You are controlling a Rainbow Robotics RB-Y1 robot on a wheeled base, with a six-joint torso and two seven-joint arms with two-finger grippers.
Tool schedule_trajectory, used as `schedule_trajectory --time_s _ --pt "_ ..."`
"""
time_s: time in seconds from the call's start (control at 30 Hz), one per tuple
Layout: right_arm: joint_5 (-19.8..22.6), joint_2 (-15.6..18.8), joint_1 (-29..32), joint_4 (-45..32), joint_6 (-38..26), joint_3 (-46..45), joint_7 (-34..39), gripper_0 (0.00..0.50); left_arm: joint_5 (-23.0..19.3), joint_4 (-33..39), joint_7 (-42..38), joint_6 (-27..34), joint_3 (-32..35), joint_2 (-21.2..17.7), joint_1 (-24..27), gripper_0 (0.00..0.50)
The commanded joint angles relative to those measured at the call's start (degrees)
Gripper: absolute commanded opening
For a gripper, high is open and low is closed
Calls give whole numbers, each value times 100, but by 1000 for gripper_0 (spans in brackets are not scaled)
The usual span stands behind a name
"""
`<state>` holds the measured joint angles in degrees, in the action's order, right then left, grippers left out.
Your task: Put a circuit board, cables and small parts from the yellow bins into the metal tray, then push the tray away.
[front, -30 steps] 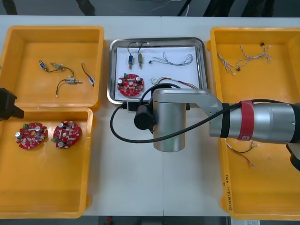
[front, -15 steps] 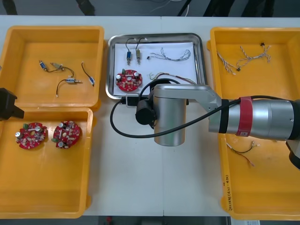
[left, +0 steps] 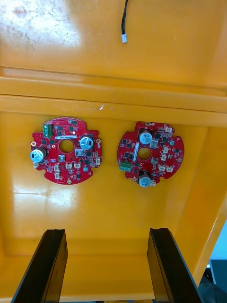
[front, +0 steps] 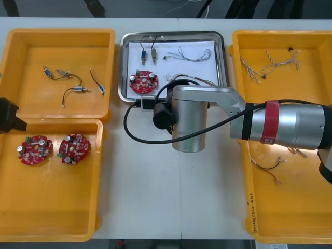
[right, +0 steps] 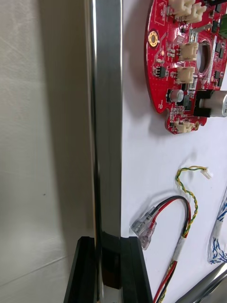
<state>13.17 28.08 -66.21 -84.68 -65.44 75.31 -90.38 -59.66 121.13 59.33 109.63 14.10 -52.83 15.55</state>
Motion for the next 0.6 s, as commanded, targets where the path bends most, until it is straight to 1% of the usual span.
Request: schedule_trajectory --time_s 0.03,0.37,0.6 --pt "-16 -100 -190 224 128 63 223 0 -37 157 359 37 172 -280 -70 500" --pt "-7 -224 -278 646 365 -16 231 0 -37 157 359 37 172 -280 -70 500" --pt "-16 -241 -322 874 576 -16 231 0 -37 157 359 37 172 -280 -70 500"
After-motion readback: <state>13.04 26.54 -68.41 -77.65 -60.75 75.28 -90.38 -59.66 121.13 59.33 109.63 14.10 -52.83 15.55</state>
